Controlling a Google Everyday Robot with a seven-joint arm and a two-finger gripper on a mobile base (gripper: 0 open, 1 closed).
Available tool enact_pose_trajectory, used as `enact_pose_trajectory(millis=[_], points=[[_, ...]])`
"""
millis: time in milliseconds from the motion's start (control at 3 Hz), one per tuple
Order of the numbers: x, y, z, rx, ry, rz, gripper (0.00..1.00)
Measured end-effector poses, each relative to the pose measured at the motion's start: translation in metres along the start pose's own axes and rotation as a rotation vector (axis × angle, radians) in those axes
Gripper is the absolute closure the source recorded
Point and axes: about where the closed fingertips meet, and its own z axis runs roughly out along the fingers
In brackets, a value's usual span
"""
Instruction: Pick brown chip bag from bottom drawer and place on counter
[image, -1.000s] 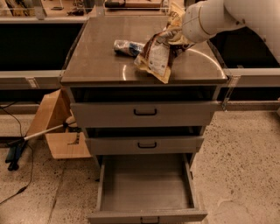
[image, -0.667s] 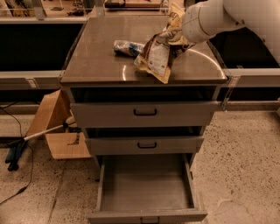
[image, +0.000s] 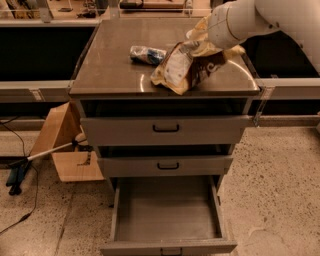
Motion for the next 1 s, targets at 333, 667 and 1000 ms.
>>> enact_pose_trajectory(millis=[333,667,1000], points=[[0.0000,0.0000,0.0000,0.000,0.000,0.000,0.05],[0.0000,0.0000,0.0001,0.000,0.000,0.000,0.00],[-0.0001,0.0001,0.0001,0.000,0.000,0.000,0.00]])
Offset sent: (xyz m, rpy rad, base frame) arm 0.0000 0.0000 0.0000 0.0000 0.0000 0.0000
